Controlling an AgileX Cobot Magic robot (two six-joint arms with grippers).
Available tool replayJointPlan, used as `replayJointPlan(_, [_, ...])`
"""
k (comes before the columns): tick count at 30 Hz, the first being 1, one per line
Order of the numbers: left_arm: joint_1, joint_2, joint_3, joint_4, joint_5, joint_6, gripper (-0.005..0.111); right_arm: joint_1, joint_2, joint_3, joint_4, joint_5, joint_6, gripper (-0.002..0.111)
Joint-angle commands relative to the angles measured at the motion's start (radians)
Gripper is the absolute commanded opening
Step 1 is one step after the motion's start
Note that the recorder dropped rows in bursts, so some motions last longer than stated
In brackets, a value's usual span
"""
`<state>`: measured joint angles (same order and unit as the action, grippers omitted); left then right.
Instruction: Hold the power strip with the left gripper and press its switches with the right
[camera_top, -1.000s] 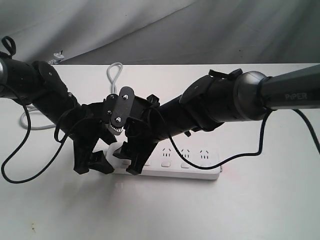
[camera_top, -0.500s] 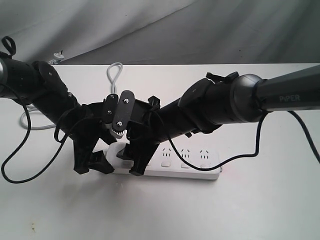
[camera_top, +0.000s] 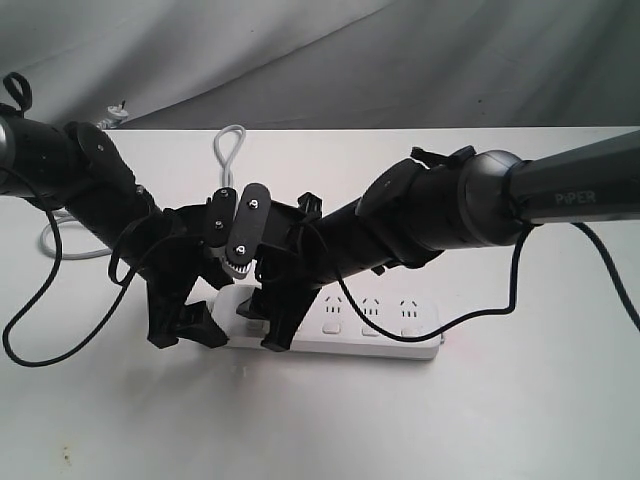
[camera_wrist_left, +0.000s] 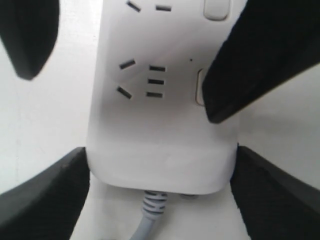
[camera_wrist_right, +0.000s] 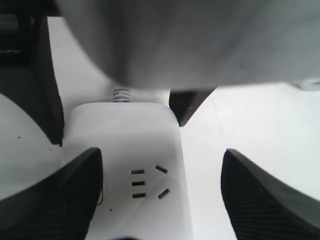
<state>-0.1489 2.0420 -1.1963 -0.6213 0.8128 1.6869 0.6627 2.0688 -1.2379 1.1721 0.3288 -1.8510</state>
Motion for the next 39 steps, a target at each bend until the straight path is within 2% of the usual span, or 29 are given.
replayJointPlan(1, [-0.001,-0.001,0.000,-0.019,-0.005,-0.004,0.069,0.000,-0.003,-0.004,-0.013,0.003,-0.007,0.063])
replayJointPlan(30, [-0.001,-0.001,0.000,-0.019,-0.005,-0.004,0.069,0.002,0.033,-0.004,-0.022,0.014,-0.087,0.063])
replayJointPlan(39, [-0.001,-0.001,0.000,-0.019,-0.005,-0.004,0.069,0.002,0.033,0.066,-0.017,0.014,-0.219,0.063])
